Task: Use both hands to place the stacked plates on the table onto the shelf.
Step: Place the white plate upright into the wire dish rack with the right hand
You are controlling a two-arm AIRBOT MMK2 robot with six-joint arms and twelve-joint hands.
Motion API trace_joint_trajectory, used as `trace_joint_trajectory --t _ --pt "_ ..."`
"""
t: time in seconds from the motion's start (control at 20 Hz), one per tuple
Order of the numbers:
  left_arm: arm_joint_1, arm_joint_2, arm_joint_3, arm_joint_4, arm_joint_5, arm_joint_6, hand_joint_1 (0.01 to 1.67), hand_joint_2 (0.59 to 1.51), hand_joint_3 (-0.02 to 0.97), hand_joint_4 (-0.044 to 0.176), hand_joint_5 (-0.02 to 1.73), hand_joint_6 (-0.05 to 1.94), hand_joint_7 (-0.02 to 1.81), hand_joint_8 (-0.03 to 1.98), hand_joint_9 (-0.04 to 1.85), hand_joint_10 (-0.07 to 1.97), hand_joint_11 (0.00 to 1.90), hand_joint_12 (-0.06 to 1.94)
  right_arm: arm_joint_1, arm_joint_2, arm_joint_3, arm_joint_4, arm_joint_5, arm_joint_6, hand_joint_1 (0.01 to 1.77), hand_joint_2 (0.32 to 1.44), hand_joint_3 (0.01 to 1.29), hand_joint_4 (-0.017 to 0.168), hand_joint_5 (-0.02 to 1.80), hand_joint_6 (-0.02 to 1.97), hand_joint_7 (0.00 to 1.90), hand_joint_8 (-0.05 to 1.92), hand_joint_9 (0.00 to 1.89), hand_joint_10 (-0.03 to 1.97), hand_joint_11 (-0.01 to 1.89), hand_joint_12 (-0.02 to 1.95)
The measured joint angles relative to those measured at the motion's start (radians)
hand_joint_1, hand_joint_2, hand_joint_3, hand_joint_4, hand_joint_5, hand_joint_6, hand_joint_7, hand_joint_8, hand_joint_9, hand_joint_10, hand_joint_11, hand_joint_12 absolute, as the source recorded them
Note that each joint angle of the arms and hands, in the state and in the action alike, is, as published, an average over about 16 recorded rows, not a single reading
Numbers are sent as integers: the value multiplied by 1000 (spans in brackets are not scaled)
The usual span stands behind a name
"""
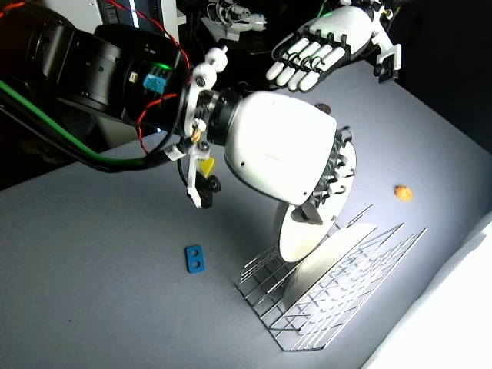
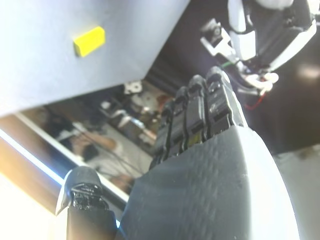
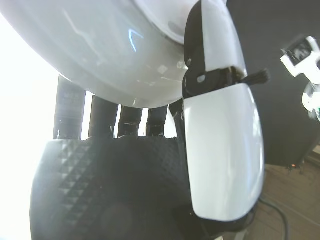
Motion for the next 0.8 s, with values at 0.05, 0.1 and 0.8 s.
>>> trace_joint_trajectory --t 0.05,0.1,0.8 --pt "1 -1 4 3 -15 -11 22 1094 15 3 28 7 61 -3 38 19 13 -14 1 -7 11 4 -8 0 1220 974 11 -1 959 997 1111 773 1393 22 993 1021" --pt "2 -2 8 7 -29 -22 22 1094 15 3 28 7 61 -3 38 19 13 -13 2 -14 21 10 -17 0 1221 974 11 -1 959 997 1113 771 1394 22 993 1021" --pt "1 -18 38 117 -157 -109 22 1093 16 2 19 9 36 -2 20 19 14 -9 16 -101 165 123 -163 0 1222 982 10 -6 942 996 1112 780 1383 23 987 1022"
